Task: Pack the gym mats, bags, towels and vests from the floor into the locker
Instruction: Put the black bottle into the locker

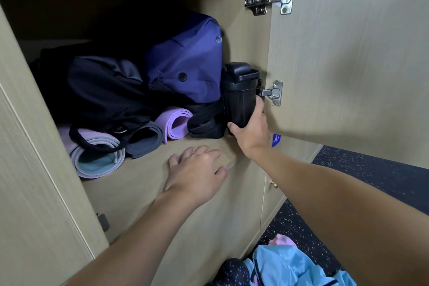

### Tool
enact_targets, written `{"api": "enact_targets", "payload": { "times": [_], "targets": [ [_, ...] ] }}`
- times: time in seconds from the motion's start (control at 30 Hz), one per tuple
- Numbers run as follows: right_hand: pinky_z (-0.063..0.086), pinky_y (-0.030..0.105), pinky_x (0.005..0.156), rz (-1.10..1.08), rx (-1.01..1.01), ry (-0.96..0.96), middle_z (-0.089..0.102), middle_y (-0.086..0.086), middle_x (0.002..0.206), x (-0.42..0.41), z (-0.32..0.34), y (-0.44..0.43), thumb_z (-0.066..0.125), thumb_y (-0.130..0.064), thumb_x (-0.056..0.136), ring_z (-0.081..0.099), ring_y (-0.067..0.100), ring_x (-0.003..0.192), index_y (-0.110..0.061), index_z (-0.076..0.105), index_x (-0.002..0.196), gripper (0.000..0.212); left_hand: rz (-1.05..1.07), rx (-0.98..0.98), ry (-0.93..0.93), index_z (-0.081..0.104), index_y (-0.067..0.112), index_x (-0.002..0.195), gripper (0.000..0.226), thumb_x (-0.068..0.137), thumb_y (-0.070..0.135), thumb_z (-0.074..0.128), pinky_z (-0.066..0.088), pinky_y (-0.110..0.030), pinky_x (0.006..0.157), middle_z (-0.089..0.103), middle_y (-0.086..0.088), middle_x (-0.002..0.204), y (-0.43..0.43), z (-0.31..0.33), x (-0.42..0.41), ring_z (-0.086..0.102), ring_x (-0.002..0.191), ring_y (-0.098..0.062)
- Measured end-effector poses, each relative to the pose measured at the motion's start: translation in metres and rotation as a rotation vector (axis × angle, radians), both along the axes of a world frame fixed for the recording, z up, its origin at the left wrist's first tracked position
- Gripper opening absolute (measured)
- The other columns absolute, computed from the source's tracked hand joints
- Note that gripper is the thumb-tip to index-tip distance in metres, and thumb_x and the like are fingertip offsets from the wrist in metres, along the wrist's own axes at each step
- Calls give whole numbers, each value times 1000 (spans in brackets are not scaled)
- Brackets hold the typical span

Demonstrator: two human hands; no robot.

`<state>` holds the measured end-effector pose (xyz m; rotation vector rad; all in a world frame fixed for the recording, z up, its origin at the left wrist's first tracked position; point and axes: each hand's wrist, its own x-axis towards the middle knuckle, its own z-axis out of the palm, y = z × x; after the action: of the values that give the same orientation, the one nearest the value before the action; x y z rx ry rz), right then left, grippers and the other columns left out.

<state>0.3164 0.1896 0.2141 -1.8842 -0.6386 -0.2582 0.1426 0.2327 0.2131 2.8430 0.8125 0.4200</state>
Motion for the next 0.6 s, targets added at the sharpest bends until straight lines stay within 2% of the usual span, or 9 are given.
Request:
{"api": "enact_targets", "payload": {
  "times": [0.2, 0.4, 0.6],
  "targets": [
    [46, 48, 97, -52, -151, -18, 53, 9, 133, 3, 1, 0, 72, -40, 85, 54, 33, 117, -23, 10, 153, 93, 1, -10, -5, 41, 42, 146, 47, 100, 51, 40, 16, -46, 115, 37, 13, 154, -1, 0, -1, 25, 145, -16],
    [41, 50, 102, -40, -169, -28, 54, 8, 135, 6, -1, 2, 70, -43, 86, 52, 30, 123, -22, 6, 154, 96, -1, -4, -16, 41, 42, 145, 47, 99, 51, 41, 16, -47, 114, 37, 13, 154, 0, 0, -1, 25, 145, -16],
    [41, 48, 103, -19, -142, 25, 56, 8, 133, 8, -7, -2, 73, -47, 83, 53, 32, 122, -18, 21, 149, 89, -8, -2, -14, 42, 41, 145, 47, 99, 51, 41, 18, -48, 113, 39, 14, 151, 2, -2, 1, 28, 143, -17]
  ]
}}
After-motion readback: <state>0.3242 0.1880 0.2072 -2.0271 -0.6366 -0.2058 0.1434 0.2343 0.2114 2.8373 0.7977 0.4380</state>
